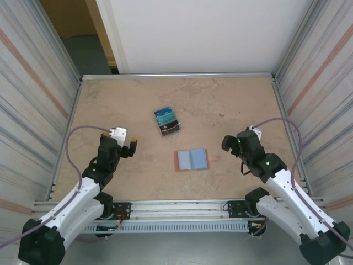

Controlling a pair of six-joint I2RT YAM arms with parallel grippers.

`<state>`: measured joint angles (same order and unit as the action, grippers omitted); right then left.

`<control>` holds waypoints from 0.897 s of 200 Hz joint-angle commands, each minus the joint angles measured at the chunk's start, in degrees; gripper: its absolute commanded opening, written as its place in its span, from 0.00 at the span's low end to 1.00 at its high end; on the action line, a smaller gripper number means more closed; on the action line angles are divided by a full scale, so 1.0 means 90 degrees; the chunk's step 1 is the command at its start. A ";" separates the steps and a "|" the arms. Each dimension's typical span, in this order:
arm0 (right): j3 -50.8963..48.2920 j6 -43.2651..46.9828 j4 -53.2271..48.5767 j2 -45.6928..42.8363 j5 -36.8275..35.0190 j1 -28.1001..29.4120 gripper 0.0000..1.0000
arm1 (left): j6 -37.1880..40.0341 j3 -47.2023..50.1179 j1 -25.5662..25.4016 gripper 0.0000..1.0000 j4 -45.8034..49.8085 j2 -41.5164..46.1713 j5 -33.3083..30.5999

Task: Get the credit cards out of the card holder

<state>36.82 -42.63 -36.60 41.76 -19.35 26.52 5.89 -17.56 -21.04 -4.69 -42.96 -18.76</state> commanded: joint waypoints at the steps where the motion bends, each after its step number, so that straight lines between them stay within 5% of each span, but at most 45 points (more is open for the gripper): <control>1: -0.0160 0.0491 0.0268 -0.0088 -0.0567 -0.0326 0.99 | -0.0189 0.0125 0.0244 0.99 -0.0867 -0.0172 -0.0335; 76: -0.1168 0.2980 0.3438 -0.0005 -0.1121 -0.1060 0.99 | 0.0362 0.0419 0.1276 0.99 -0.3467 -0.2094 0.0942; 179: -0.2080 0.3030 0.5547 0.0821 0.0227 -0.2566 0.99 | 0.0570 0.0126 0.1352 0.99 -0.5535 -0.4231 0.1333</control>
<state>19.20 -16.36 7.31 47.68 -19.27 4.60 10.31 -15.70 -9.32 -45.34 -76.97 -7.94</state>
